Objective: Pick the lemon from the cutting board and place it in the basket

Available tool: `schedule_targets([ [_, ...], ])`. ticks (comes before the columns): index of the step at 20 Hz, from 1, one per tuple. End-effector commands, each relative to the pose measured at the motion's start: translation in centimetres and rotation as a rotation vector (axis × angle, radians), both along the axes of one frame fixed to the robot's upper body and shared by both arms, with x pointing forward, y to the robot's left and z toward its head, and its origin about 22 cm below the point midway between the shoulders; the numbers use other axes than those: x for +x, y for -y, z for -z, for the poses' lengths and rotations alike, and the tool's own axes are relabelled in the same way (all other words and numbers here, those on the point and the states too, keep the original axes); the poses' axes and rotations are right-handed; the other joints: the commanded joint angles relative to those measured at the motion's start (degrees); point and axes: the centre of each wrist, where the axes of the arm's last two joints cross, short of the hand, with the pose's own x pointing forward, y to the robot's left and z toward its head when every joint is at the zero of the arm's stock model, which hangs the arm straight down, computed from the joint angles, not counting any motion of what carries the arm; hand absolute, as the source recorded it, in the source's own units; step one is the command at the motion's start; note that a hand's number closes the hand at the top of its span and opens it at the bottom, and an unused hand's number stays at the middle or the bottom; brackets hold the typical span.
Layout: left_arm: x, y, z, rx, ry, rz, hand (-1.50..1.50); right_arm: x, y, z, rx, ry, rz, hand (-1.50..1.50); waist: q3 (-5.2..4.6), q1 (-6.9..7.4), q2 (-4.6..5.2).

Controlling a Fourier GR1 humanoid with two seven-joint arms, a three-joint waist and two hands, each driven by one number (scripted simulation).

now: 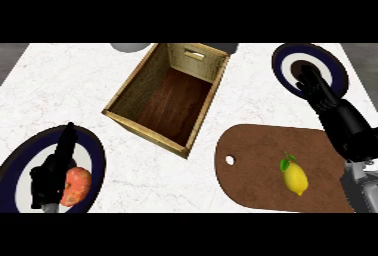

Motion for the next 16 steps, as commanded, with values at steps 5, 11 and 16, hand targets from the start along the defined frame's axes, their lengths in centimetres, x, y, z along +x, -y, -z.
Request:
schedule_targets([
  [5, 3.9, -0.3, -6.0, -0.030, 0.128, -0.015, 0.00, -2.2, 10.2, -1.0, -0.226, 0.060, 0.292, 1.50, 1.82, -2.23, -0.76],
  [11, 6.6, 0.7, -8.0, -0.084, 0.077, 0.013, 0.00, -2.9, 2.5, 5.3, -0.163, 0.329, 0.343, -1.50, 1.71, -1.54, -0.45],
  [16, 6.1, -0.9, -9.1, -0.059, 0.061, 0.034, 0.00, -2.6, 3.1, 3.6, -0.371, 0.311, 0.710, -1.50, 1.46, -1.21, -0.72],
])
